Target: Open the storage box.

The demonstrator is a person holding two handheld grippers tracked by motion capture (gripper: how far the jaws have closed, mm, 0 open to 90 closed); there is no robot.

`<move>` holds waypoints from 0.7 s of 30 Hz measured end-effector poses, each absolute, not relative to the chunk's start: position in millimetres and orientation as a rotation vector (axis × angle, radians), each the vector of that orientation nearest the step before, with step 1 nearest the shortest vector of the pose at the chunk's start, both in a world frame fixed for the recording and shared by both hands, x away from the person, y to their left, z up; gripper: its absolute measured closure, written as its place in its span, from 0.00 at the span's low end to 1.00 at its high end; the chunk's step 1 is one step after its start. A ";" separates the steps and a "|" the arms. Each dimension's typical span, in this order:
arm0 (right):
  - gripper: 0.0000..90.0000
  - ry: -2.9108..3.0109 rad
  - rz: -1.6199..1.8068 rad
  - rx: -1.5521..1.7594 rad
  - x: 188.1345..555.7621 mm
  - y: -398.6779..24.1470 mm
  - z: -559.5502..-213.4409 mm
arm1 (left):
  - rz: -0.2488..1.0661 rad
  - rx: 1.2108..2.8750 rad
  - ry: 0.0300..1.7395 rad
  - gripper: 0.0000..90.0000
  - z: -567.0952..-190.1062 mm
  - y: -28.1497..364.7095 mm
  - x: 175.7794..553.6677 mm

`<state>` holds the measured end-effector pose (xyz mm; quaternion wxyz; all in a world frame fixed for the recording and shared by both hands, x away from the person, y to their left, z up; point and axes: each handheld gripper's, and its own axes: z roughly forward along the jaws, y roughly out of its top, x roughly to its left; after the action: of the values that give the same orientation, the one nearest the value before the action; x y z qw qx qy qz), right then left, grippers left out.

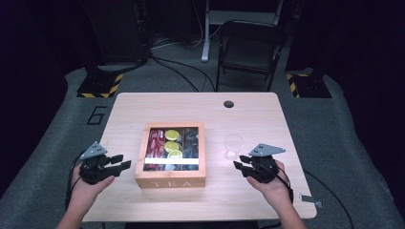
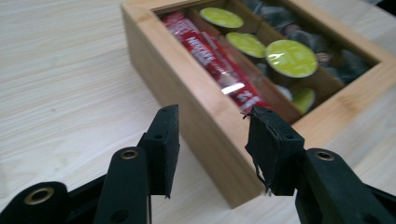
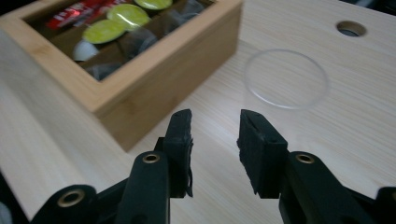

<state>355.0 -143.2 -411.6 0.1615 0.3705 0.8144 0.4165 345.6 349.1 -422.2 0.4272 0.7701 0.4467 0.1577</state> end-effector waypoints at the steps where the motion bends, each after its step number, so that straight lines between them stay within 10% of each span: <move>1: 0.75 2.331 1.208 1.052 352.9 -139.4 -411.5 | 0.393 1.923 1.113 0.60 -424.7 346.2 342.2; 21: 0.91 2.523 1.275 0.875 336.8 -85.0 -455.0 | 0.373 2.011 0.969 0.60 -449.8 337.1 323.6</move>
<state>336.8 -85.0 -455.0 0.0911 0.2945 0.8490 0.4291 323.6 337.1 -449.8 0.4251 0.8042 0.3876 0.1491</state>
